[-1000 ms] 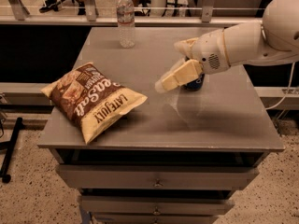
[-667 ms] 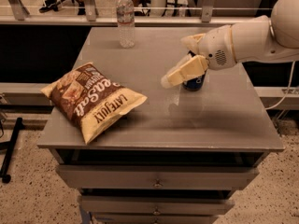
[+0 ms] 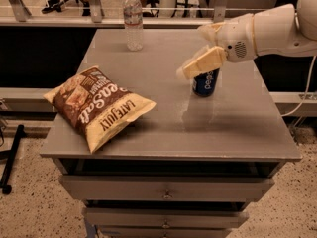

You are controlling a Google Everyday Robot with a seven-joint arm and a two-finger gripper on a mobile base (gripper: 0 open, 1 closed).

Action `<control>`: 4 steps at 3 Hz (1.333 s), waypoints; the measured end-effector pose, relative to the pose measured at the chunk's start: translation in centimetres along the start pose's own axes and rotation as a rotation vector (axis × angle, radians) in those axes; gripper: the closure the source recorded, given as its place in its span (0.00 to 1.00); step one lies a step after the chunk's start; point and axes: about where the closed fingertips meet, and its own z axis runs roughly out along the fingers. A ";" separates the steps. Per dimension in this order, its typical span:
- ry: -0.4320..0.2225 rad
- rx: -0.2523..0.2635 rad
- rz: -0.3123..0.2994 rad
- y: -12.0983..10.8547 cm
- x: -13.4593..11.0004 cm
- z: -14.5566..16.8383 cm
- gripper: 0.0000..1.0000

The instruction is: Knock pepsi can over

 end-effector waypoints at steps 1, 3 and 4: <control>0.005 0.029 -0.003 -1.8 1.1 -1.5 0.00; -0.013 0.052 0.015 -4.0 5.0 -5.3 0.00; -0.039 0.026 0.039 -3.2 6.3 -5.3 0.00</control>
Offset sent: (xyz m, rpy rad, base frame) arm 0.0219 -0.1066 -0.0165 -0.0046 -0.0225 -0.1025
